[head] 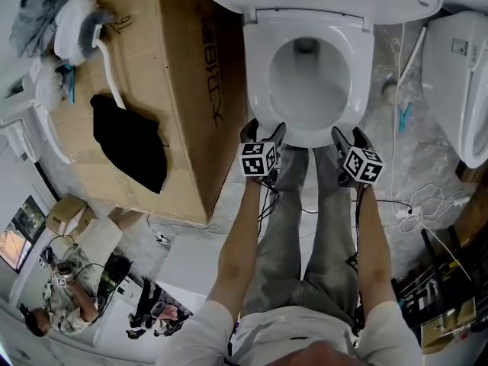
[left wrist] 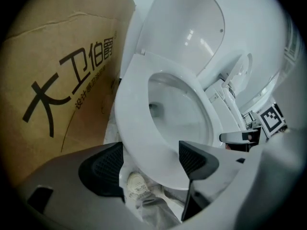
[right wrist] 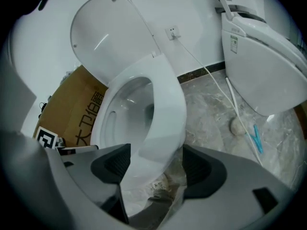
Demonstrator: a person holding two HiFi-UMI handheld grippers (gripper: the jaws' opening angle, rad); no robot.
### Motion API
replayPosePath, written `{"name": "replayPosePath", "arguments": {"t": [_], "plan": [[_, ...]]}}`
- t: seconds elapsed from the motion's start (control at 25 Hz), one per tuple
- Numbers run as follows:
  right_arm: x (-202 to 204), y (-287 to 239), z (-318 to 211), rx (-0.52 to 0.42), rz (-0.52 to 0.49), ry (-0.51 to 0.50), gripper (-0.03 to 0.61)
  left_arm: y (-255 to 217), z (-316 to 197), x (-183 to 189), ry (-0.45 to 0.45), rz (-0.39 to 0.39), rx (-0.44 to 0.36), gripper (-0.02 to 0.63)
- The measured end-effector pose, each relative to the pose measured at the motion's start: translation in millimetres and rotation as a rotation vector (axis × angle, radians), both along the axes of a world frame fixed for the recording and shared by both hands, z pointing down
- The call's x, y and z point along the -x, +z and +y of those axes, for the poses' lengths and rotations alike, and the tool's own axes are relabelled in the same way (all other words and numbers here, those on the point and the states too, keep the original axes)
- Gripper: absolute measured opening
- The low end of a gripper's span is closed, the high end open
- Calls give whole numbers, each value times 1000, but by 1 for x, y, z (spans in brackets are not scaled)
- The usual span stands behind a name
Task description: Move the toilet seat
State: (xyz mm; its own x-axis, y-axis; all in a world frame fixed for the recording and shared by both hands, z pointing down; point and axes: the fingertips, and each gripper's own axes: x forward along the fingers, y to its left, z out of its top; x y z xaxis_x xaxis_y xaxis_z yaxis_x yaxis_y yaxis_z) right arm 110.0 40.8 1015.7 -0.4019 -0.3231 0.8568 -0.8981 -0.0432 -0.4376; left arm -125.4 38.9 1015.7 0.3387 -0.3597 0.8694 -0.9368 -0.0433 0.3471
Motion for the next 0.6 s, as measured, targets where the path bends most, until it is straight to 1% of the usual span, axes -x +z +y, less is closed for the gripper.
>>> {"name": "replayPosePath", "arguments": {"t": [0.08, 0.28, 0.6], "plan": [[5, 3, 1, 1, -8, -4, 333, 3, 0, -1, -10, 5, 11, 334], [4, 5, 3, 12, 52, -24, 324, 2, 0, 1, -17, -3, 9, 334], [4, -7, 4, 14, 53, -27, 308, -9, -1, 2, -7, -5, -9, 334]]}}
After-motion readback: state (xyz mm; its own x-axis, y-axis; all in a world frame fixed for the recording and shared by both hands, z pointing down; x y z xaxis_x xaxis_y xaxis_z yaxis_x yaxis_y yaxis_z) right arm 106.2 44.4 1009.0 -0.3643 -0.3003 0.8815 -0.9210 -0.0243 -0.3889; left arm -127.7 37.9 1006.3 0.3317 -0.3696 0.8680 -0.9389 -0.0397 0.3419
